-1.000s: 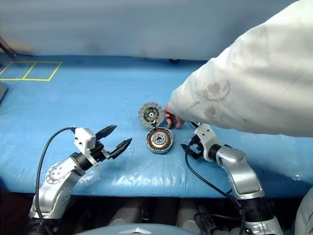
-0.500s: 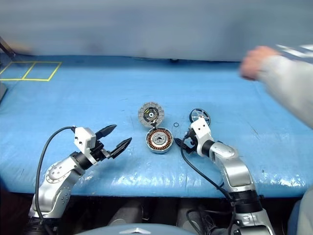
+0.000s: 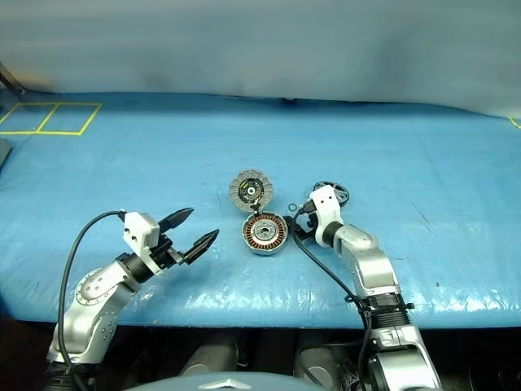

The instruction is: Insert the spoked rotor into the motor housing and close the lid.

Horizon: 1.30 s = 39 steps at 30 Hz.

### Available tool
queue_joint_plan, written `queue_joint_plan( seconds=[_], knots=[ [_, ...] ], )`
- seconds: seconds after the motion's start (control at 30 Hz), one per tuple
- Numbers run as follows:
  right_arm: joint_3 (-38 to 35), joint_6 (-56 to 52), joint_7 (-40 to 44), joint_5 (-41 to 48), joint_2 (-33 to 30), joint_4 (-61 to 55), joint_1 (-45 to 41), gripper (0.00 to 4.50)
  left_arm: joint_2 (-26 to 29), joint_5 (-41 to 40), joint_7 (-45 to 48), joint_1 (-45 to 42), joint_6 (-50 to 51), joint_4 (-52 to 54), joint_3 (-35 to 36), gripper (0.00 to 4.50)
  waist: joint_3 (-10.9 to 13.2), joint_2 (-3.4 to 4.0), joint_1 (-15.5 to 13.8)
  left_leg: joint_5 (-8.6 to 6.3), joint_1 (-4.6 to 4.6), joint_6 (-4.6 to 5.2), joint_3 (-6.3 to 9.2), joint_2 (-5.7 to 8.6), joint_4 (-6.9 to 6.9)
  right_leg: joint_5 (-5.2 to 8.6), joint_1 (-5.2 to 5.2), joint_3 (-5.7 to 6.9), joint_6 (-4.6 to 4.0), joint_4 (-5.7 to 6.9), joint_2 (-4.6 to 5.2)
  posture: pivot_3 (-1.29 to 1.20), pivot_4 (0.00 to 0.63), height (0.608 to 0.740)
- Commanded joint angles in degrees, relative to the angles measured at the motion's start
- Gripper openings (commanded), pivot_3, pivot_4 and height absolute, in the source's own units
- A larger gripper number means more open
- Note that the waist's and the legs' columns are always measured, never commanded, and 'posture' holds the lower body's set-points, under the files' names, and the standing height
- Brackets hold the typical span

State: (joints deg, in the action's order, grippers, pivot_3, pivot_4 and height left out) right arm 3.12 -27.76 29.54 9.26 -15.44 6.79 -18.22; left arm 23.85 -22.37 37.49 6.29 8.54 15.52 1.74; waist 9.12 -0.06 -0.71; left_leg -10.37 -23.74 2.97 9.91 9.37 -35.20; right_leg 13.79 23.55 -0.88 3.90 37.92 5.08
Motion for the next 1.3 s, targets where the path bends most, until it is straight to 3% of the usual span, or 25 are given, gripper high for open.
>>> queue_joint_plan(
  seconds=[0.03,0.17,0.27,0.5,0.8,0.93,1.3],
  knots=[
    [-0.03,2.23,-0.81,-0.45,0.67,1.2,-1.49,4.35,0.34,0.28,-0.15,0.25,-0.31,1.8,0.64,4.5,0.0,0.0,0.02,0.0,0.0,0.0,0.0,0.0,0.0,0.0,0.0,-0.01,0.0,0.0,0.0,0.0,0.15,0.74],
    [0.58,3.72,-1.67,-1.29,1.2,3.03,-2.01,4.35,0.4,0.28,-0.18,0.38,-0.25,1.91,0.66,4.5,0.0,0.0,0.03,0.0,0.02,0.0,-0.01,0.0,0.0,0.0,0.0,-0.01,0.0,0.02,-0.01,0.0,0.15,0.74],
    [0.85,4.77,-2.26,-2.0,1.62,3.98,-2.2,3.8,0.45,0.31,-0.17,0.41,-0.25,1.91,0.67,4.5,-0.01,0.01,0.05,0.0,0.04,-0.01,-0.02,0.0,0.0,0.0,-0.02,-0.02,0.0,0.03,-0.02,0.0,0.15,0.74],
    [2.67,6.19,-2.88,-4.12,2.15,4.52,-1.97,1.54,0.49,0.4,-0.23,0.38,-0.24,1.8,0.68,4.5,-0.01,0.01,0.13,0.01,0.06,-0.01,-0.02,-0.01,0.0,-0.01,-0.01,-0.05,-0.01,0.04,-0.04,0.0,0.15,0.74],
    [3.79,6.7,-3.21,-5.07,2.71,5.15,-1.6,1.54,0.42,0.53,-0.34,0.35,-0.25,1.65,0.55,4.5,-0.01,0.01,0.34,0.01,0.07,-0.02,-0.03,-0.02,0.0,-0.01,-0.02,-0.06,-0.02,0.06,-0.05,0.0,0.15,0.74],
    [3.21,6.57,-3.47,-4.99,2.32,4.62,-1.3,0.73,0.4,0.62,-0.28,0.32,-0.31,1.59,0.61,4.5,-0.02,0.02,0.51,0.01,0.07,-0.02,-0.03,-0.02,0.0,-0.01,-0.02,-0.06,-0.02,0.06,-0.05,0.0,0.15,0.74],
    [-1.61,1.07,0.62,2.18,-3.19,-15.88,5.67,0.71,1.18,1.1,1.53,0.1,-0.15,0.96,-0.11,4.5,-0.01,0.04,0.02,0.0,0.03,-0.01,-0.03,-0.03,0.01,-0.01,0.02,-0.07,-0.01,0.05,-0.04,0.0,0.15,0.74]
  ],
)
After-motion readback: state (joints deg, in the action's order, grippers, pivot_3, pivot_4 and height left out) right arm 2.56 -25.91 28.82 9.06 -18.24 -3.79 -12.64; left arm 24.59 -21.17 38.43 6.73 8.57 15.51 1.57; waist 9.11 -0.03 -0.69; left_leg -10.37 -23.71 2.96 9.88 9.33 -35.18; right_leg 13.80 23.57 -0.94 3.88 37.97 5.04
